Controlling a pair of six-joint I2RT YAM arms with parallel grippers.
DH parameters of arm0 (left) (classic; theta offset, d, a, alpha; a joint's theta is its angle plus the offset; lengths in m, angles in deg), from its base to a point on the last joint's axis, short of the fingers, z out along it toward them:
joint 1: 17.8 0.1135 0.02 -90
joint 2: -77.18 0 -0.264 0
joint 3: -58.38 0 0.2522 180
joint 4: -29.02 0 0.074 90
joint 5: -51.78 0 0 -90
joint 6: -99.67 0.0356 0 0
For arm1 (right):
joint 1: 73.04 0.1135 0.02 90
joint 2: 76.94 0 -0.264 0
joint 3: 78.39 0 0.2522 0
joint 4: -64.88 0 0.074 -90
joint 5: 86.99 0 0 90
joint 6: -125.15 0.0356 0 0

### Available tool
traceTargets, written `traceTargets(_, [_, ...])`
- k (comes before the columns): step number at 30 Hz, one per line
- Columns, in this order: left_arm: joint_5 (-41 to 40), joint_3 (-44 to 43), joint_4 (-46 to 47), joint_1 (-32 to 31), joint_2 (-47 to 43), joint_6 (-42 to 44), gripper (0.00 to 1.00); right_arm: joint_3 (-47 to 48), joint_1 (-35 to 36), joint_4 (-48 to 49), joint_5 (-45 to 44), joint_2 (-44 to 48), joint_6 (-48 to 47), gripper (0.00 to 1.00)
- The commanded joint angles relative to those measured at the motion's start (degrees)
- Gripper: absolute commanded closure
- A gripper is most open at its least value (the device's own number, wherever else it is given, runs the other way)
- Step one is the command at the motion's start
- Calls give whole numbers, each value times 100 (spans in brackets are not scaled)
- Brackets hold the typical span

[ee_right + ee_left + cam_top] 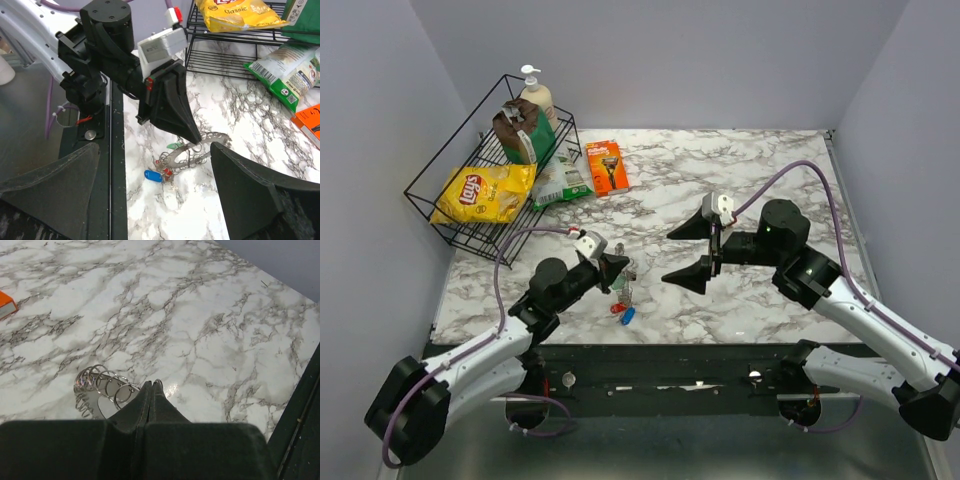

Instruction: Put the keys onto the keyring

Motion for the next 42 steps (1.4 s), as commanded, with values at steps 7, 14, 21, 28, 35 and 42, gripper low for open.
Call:
traceTargets(7, [172,-848,1305,-14,2195,181,100,-167,-16,-18,-213,250,-14,0])
traceTargets(14, [488,-1420,1517,-23,3241,75,100,-202,-16,-158,-362,391,-49,0])
traceTargets(21, [524,-1763,1614,-23,3813,67,100,-263,-16,-246,-459,479,-67,0])
traceTargets(28, [638,-2132,1553,-23,4437,-39,96,-281,-16,-343,-503,567,-84,0])
traceTargets(35, [577,-2185,1579,-14,4596,-30,87,-307,-16,-396,-555,611,-111,0])
traceTargets(42, [524,-2352,1482,-14,4842,-74,58,-281,-16,-413,-529,558,-93,0])
